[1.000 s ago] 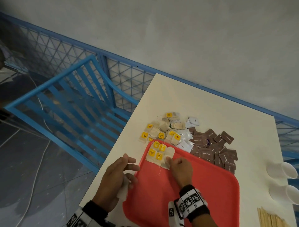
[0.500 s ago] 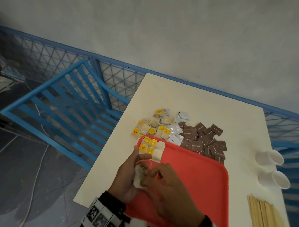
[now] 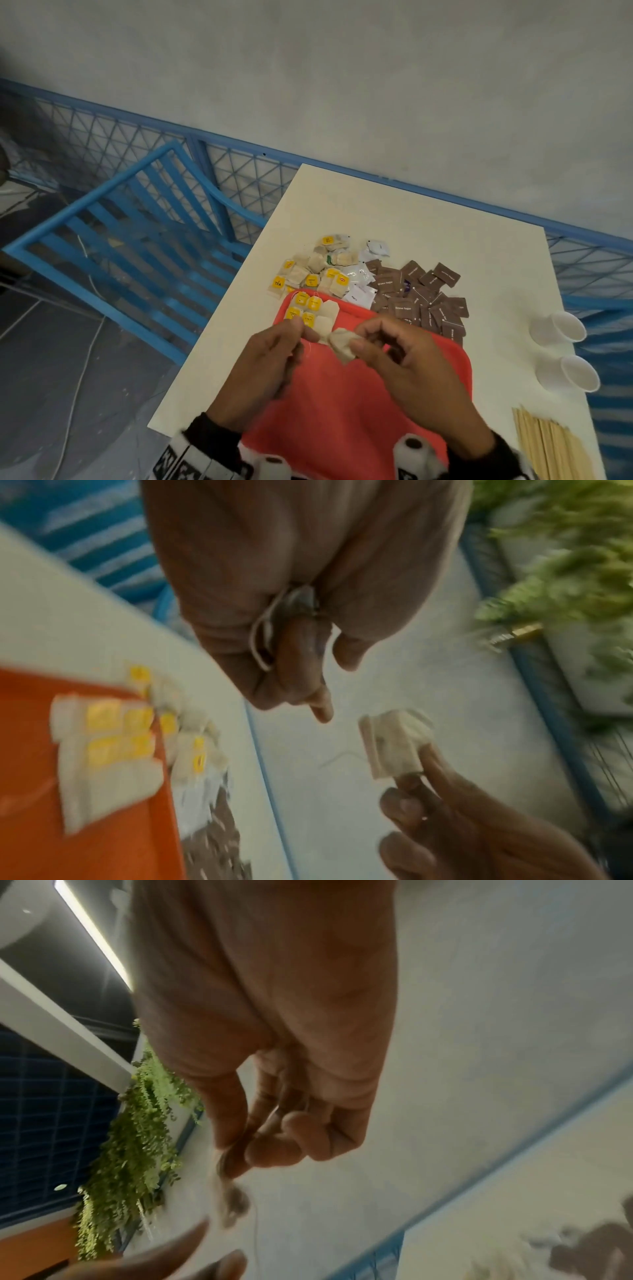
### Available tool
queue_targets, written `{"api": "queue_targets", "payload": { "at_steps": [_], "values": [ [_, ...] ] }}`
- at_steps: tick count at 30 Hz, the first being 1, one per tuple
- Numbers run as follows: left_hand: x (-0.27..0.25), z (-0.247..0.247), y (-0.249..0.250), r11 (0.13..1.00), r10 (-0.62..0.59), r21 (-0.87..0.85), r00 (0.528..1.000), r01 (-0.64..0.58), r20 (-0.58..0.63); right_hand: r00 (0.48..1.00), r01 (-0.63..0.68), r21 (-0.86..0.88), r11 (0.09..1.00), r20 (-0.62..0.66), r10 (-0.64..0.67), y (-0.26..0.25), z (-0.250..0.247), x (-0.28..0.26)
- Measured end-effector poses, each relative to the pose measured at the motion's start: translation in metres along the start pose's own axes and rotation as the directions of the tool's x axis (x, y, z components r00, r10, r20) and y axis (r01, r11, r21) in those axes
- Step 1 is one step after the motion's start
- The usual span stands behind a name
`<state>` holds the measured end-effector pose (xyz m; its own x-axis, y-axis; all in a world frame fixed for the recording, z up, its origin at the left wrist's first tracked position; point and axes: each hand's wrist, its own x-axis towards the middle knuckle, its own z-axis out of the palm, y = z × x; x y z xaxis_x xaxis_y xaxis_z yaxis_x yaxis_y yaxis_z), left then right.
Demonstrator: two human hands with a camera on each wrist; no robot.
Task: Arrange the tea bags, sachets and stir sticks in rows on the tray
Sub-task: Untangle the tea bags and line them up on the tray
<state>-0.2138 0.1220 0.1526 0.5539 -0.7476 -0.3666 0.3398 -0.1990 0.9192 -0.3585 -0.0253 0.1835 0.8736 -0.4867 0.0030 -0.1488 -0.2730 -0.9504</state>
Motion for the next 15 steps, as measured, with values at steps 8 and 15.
{"api": "queue_targets", "payload": {
  "at_steps": [8,15],
  "values": [
    [-0.010,-0.004,0.017,0.836,0.360,0.407,0.928,-0.367,0.097,0.981,0.182,-0.281,0.942,0.118,-0.155,-0.011,0.006,0.015],
    [-0.007,-0.026,0.015,0.956,0.221,0.205,0.975,-0.210,-0.029,1.000,0.023,-0.084,0.996,0.021,-0.021,0.014,0.047,0.011]
  ]
}}
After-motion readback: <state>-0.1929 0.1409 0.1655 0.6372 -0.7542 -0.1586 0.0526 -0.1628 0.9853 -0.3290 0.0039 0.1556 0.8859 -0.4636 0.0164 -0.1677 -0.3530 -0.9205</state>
